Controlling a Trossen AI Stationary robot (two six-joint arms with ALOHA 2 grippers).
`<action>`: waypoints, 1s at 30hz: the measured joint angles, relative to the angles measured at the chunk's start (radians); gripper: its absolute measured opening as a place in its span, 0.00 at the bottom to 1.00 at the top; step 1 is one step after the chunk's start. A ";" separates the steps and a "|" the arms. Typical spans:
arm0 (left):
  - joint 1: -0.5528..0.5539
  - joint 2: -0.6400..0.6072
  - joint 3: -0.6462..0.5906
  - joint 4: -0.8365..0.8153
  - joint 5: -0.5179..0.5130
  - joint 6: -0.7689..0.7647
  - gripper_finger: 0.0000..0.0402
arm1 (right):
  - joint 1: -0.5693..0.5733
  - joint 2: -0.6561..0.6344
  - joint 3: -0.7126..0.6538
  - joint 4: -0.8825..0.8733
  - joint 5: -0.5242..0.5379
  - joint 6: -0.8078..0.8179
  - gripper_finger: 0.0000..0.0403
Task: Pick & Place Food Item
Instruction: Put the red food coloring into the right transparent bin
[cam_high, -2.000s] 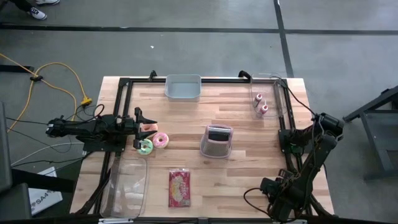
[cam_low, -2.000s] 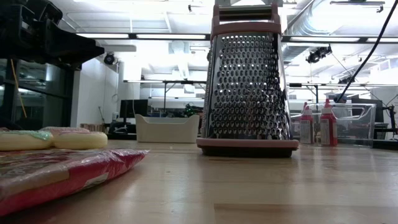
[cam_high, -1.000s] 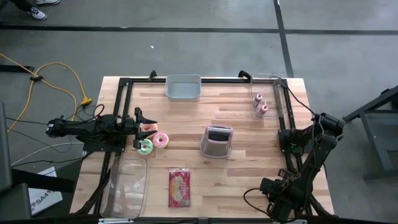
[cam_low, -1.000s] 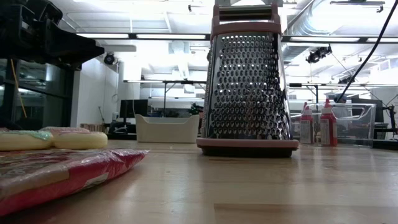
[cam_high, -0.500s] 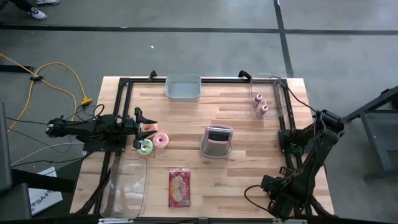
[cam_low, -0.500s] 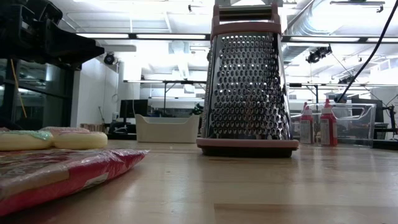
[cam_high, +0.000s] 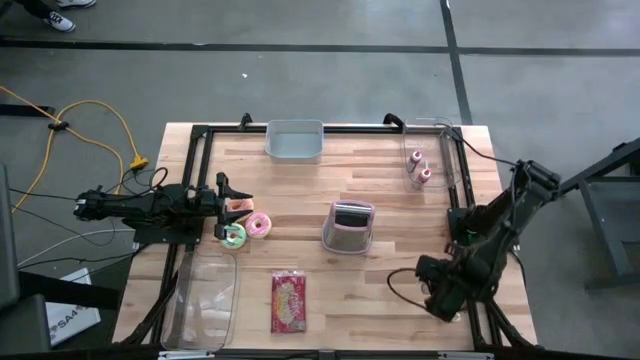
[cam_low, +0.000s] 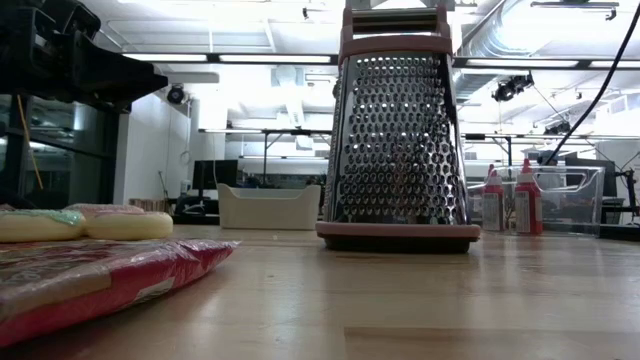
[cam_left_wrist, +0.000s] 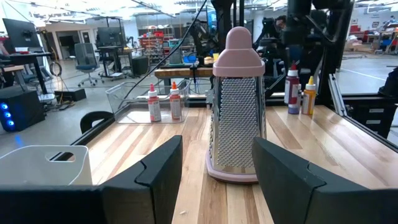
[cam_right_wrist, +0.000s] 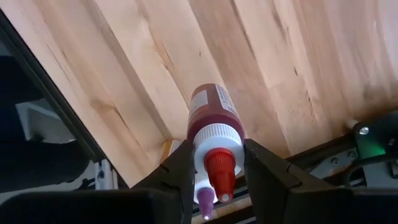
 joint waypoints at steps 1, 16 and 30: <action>0.000 0.000 0.000 0.000 0.000 0.000 0.47 | -0.013 -0.010 0.000 -0.007 0.001 -0.009 0.26; 0.000 0.000 0.000 0.000 0.000 0.000 0.47 | -0.254 -0.068 0.119 -0.190 0.016 -0.157 0.26; 0.000 0.000 0.000 0.000 0.000 0.000 0.47 | -0.543 -0.166 0.162 -0.238 0.026 -0.260 0.26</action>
